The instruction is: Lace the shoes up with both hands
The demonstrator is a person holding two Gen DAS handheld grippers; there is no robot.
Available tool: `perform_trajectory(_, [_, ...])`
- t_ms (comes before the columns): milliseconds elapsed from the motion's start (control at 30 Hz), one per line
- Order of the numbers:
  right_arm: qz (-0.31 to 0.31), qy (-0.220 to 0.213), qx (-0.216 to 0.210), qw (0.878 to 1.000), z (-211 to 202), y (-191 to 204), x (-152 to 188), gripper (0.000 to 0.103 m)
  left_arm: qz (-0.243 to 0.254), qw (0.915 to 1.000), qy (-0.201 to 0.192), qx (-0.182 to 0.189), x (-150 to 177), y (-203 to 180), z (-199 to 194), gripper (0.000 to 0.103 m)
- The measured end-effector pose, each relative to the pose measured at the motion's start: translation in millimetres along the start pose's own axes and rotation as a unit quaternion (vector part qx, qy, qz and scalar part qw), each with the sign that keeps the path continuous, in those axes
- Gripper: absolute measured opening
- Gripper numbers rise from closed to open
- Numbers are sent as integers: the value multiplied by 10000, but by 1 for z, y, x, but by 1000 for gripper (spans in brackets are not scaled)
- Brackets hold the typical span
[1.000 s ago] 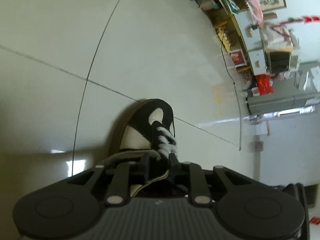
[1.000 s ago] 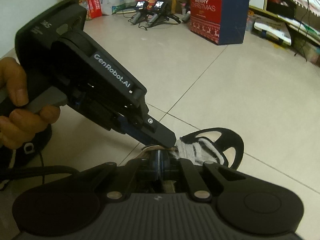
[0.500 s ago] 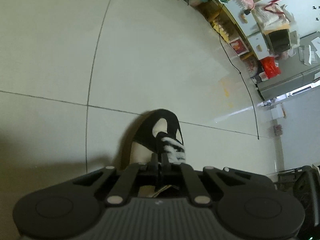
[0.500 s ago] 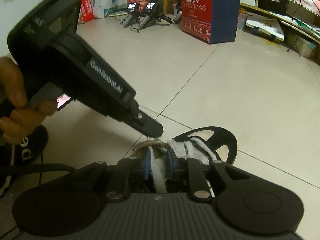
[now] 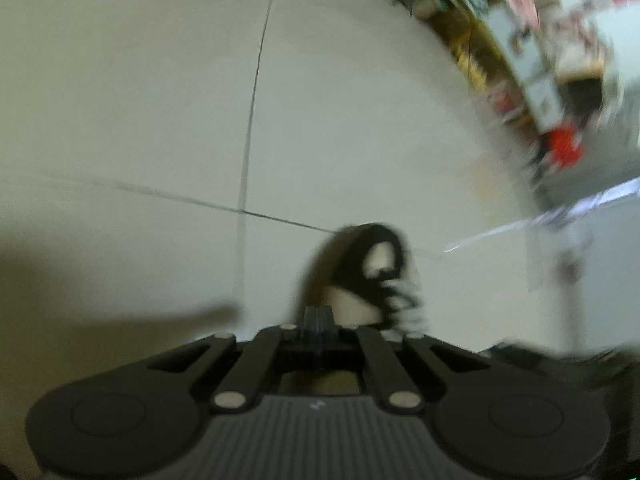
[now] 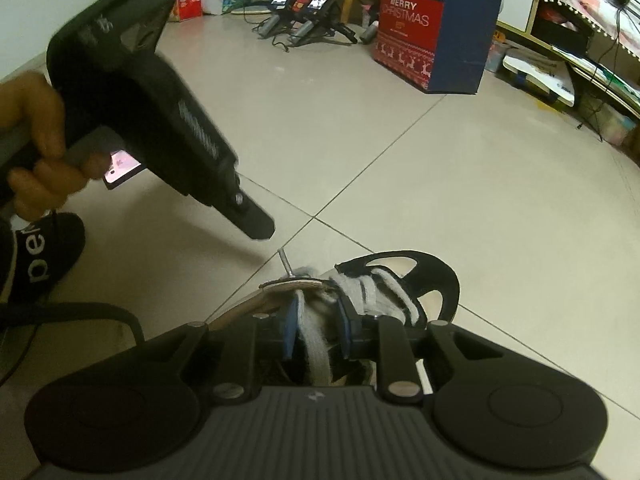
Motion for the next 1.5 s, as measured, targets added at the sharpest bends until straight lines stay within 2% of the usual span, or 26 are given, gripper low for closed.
perform_trajectory(67, [54, -23, 4, 10000, -4, -1, -1, 23, -199, 9991, -88, 363, 1, -2, -5, 17])
perform_trajectory(100, [112, -43, 28, 9999, -5, -2, -2, 23, -160, 9992, -83, 357, 2, -2, -4, 32])
perform_trajectory(133, [189, -50, 43, 9998, -6, -2, -2, 23, -178, 9992, -35, 354, 3, 0, -1, 38])
perform_trajectory(267, [316, 18, -62, 9995, -2, 1, 0, 23, -918, 9943, 114, 525, 4, 8, 17, 38])
perform_trajectory(333, [295, 76, -160, 9994, 2, 3, 1, 23, -953, 9926, 83, 743, 0, 0, 18, 37])
perform_trajectory(400, [256, 94, -243, 9993, 5, 5, 0, 13, -865, 9941, 61, 654, 2, -9, 19, 37])
perform_trajectory(500, [290, 74, -288, 9991, 6, 8, -3, 4, -742, 9948, 27, 696, 5, -12, 19, 37])
perform_trajectory(567, [340, 39, -288, 9990, 6, 11, -5, 4, -806, 9946, 96, 644, 9, -9, 24, 31])
perform_trajectory(667, [337, 1, -230, 9992, 7, 13, -4, 4, -783, 9951, 128, 588, 10, -8, 30, 28])
perform_trajectory(767, [464, 40, -331, 9984, 7, 9, -3, 4, -470, 9977, 48, 487, 11, -18, 31, 12])
perform_trajectory(800, [542, 73, -349, 9979, 7, 7, -3, 4, -292, 9988, 5, 381, 10, -22, 31, 3])
perform_trajectory(833, [596, 92, -351, 9976, 6, 6, -3, 4, -256, 9991, -23, 352, 10, -24, 31, 3])
perform_trajectory(900, [588, 71, -276, 9979, 2, 6, -3, 6, -284, 9992, -70, 261, 10, -24, 31, 2])
perform_trajectory(967, [505, -58, -148, 9986, -7, 6, -3, 7, -48, 9999, -48, 151, 10, -28, 32, 2])
perform_trajectory(1033, [462, -152, -44, 9988, -12, 6, -3, 14, 187, 9998, -26, 41, 10, -31, 33, 3])
perform_trajectory(1067, [483, -166, 5, 9987, -13, 5, -2, 25, 305, 9995, -15, -15, 10, -33, 33, 3])
perform_trajectory(1100, [512, -176, 26, 9985, -13, 4, -2, 26, 436, 9990, 4, -75, 9, -35, 35, 3])
perform_trajectory(1233, [648, -188, -126, 9976, -10, 1, -3, 26, 923, 9954, 102, -241, 8, -42, 44, 3])
perform_trajectory(1500, [669, -231, -157, 9974, -4, 3, -11, 27, 1499, 9869, 74, -585, 10, -56, 41, 3])
Point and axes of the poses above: each gripper's, at about its wrist camera, not at the fingertips, and z roughly the way its jaws point, y to its left, x to its underside, the point moved 7 cm from there along z, roughly the way its jaws point, and after that the axes turned 12 degrees about x, right-handed, at the moved point
